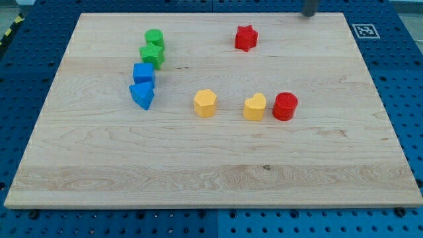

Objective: Point your arm towards red star

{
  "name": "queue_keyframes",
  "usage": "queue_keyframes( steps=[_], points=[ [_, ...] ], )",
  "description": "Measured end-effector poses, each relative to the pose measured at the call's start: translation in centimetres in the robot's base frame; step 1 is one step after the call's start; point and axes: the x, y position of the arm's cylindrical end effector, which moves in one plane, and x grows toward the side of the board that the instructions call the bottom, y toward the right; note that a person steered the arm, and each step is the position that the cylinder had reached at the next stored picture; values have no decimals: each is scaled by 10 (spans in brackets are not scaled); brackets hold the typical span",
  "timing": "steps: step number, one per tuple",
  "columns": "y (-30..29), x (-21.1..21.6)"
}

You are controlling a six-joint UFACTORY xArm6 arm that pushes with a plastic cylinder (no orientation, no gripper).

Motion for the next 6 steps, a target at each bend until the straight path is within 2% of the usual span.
queue_keyframes(
  steps=[1,4,5,6],
  points=[
    [-73,0],
    [-175,43],
    [-186,55],
    [-164,68]
  ],
)
